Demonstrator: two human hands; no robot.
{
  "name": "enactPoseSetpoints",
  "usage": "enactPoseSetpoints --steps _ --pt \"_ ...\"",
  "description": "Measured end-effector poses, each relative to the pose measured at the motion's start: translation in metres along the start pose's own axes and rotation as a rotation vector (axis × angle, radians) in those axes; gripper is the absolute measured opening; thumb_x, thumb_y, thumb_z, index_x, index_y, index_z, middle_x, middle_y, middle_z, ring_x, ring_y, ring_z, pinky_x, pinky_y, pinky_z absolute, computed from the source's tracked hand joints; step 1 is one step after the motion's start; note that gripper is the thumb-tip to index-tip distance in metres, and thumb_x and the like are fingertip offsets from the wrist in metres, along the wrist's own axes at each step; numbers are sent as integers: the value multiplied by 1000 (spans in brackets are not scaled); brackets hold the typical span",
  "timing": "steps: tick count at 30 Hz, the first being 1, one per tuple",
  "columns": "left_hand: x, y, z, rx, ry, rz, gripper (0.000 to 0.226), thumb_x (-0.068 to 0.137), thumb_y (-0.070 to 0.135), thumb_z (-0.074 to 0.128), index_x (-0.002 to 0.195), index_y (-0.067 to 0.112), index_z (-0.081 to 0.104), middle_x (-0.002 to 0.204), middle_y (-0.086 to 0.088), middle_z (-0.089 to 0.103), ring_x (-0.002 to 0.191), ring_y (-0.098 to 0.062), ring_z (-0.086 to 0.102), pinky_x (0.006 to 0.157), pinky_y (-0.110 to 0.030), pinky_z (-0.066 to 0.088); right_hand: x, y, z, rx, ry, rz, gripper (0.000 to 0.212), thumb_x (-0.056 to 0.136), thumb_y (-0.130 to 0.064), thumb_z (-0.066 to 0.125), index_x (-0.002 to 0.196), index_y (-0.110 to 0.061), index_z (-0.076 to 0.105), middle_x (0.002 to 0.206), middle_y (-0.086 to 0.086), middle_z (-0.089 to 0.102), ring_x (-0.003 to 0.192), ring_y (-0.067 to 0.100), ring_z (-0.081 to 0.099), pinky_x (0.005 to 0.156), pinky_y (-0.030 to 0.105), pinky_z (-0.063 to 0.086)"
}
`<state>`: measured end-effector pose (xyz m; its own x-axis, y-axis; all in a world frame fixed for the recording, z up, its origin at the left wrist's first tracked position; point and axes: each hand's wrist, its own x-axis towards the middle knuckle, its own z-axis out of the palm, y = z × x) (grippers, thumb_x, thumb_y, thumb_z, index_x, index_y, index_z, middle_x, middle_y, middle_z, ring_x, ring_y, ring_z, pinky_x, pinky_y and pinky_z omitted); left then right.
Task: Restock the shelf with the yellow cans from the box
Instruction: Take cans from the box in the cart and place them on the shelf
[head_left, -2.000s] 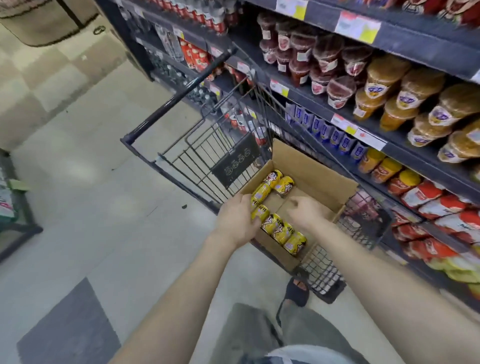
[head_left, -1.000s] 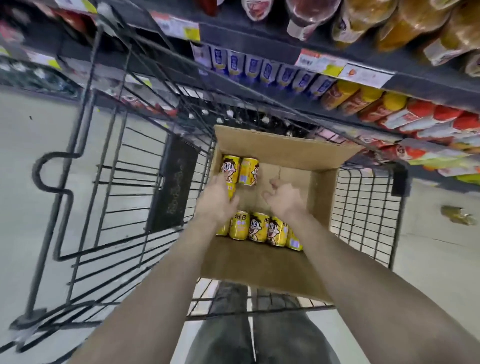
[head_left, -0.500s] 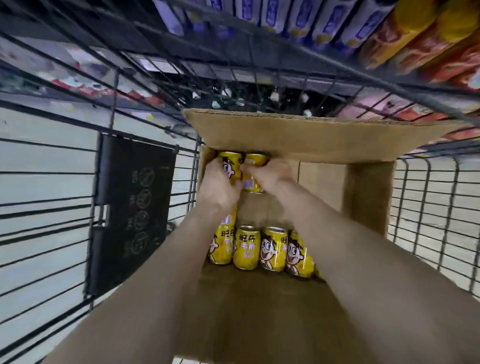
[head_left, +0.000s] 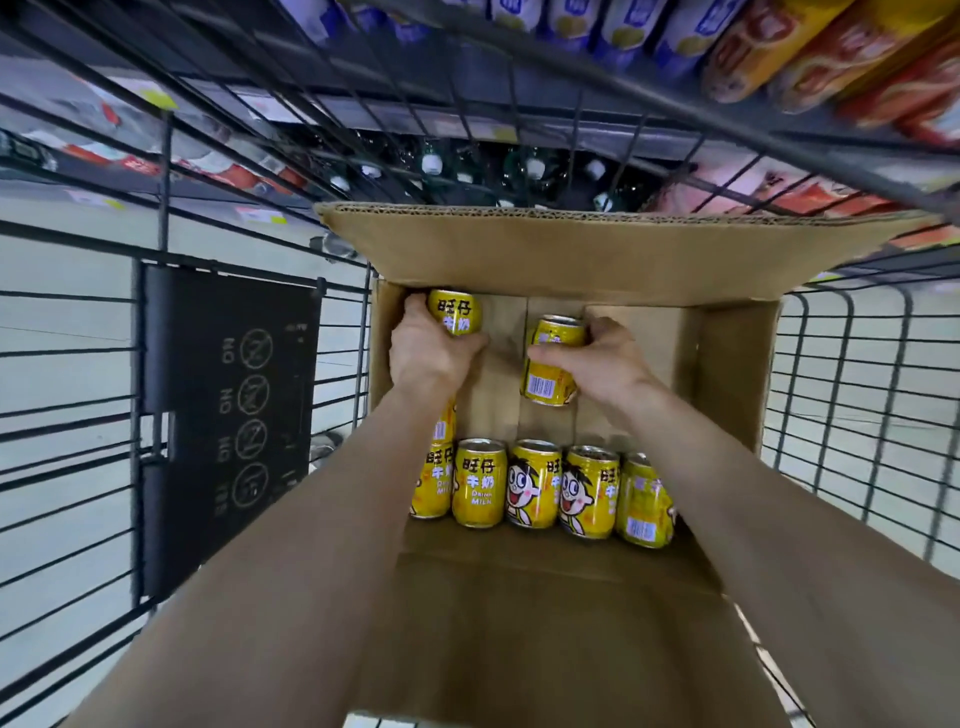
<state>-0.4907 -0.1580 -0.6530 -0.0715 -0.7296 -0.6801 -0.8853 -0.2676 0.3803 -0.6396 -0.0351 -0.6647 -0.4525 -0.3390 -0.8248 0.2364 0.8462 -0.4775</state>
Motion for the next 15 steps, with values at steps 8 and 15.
enactPoseSetpoints --steps 8,15 --pt "-73 7 -33 -200 -25 175 82 72 41 91 141 27 48 106 21 65 96 0 64 89 -16 51 -60 -21 -37 -2 -105 -80 47 68 -32 91 108 -20 70 94 -6 75 80 4 71 69 19 56" --pt "-149 34 -86 -303 -75 348 80 69 33 95 136 22 52 116 11 70 106 -4 68 96 -33 57 -140 -71 -92 91 -173 -228 46 70 -15 90 111 -10 68 98 0 75 84 8 73 72 22 58"
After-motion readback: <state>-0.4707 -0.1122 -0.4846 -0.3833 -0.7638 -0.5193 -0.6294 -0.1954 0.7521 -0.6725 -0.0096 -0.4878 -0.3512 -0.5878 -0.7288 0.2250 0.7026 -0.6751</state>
